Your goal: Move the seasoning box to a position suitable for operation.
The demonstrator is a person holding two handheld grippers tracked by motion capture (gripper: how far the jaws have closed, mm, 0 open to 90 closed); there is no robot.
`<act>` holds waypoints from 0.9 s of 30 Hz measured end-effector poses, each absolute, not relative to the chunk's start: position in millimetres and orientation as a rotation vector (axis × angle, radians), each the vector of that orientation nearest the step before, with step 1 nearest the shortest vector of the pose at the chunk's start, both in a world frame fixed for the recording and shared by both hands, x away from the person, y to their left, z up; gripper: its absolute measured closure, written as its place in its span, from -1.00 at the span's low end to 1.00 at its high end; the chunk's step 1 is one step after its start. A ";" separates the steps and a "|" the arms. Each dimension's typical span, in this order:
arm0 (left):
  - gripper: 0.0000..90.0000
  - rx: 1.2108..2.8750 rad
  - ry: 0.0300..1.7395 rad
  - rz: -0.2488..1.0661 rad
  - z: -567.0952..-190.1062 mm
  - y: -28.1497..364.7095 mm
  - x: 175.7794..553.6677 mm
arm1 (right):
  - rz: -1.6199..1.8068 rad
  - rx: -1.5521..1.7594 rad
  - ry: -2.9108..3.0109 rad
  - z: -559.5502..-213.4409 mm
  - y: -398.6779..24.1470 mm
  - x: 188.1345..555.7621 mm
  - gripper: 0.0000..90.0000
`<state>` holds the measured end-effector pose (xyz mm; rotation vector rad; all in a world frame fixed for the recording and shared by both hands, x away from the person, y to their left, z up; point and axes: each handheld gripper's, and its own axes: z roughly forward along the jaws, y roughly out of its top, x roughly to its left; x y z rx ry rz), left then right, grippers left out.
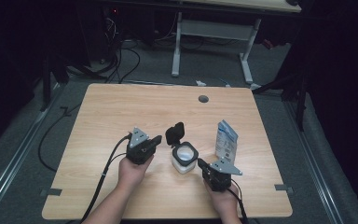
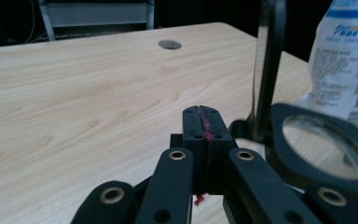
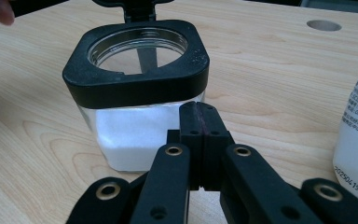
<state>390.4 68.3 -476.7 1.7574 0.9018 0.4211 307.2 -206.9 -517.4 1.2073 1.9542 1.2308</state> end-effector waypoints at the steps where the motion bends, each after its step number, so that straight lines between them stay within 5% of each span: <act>1: 1.00 1.752 0.900 0.417 -475.5 66.5 390.9 | 1.232 1.207 1.954 -517.5 -206.9 307.4 1.00; 27: 1.00 1.767 0.809 0.384 -471.1 43.2 371.1 | 1.241 1.204 1.949 -515.6 -207.4 306.5 1.00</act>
